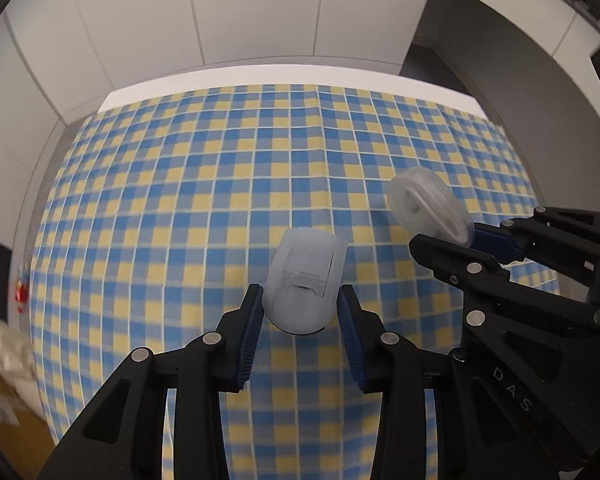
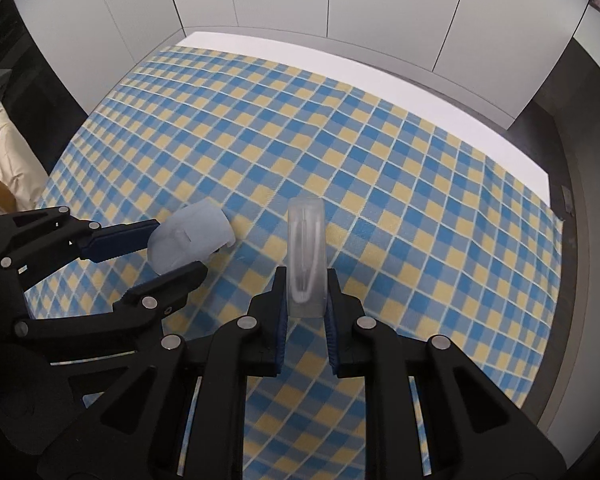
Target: Organize objects
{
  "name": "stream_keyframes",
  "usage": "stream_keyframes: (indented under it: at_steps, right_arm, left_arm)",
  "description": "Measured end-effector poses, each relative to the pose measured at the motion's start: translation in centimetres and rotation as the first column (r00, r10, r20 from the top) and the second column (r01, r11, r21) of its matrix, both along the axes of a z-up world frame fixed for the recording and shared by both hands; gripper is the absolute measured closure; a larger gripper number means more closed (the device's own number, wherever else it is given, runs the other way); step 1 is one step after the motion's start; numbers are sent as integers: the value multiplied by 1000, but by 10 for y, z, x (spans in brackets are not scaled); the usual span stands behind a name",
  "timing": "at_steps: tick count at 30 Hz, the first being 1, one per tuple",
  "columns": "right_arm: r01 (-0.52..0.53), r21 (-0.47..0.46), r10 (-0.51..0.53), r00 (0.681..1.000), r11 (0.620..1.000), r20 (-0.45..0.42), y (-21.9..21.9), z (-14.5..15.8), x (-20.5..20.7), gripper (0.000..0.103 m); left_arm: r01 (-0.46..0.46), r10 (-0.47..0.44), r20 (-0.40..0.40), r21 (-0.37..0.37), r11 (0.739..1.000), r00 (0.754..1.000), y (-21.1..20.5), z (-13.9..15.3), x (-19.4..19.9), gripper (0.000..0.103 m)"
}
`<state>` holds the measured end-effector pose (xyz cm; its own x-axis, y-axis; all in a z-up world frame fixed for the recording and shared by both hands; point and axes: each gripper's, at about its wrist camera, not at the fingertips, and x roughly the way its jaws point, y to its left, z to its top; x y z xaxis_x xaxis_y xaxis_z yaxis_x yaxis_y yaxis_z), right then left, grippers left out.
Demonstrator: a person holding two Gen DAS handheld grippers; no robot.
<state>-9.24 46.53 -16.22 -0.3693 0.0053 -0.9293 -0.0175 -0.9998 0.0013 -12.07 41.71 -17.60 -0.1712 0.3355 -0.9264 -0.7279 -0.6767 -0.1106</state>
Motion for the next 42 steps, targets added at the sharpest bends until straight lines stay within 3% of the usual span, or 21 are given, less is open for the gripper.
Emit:
stream_keyframes:
  at_steps: [5, 16, 24, 35, 42]
  right_arm:
    - [16, -6, -16, 1000, 1000, -25, -13, 27, 18, 87]
    - [52, 3, -52, 994, 999, -92, -35, 107, 82, 87]
    - [63, -18, -64, 988, 998, -137, -51, 139, 132, 86]
    - [94, -34, -100, 970, 995, -221, -39, 172, 170, 87]
    - [99, -7, -98, 966, 995, -240, -31, 173, 171, 87]
  left_arm:
    - [-10, 11, -31, 20, 1000, 999, -21, 24, 14, 66]
    - [-49, 56, -91, 81, 996, 994, -75, 109, 51, 66]
    - [-93, 110, -122, 142, 985, 986, -120, 156, 86, 66]
    - [-68, 115, -191, 235, 970, 975, -133, 189, 114, 66]
    - [-69, 126, -220, 249, 966, 967, -137, 188, 113, 66]
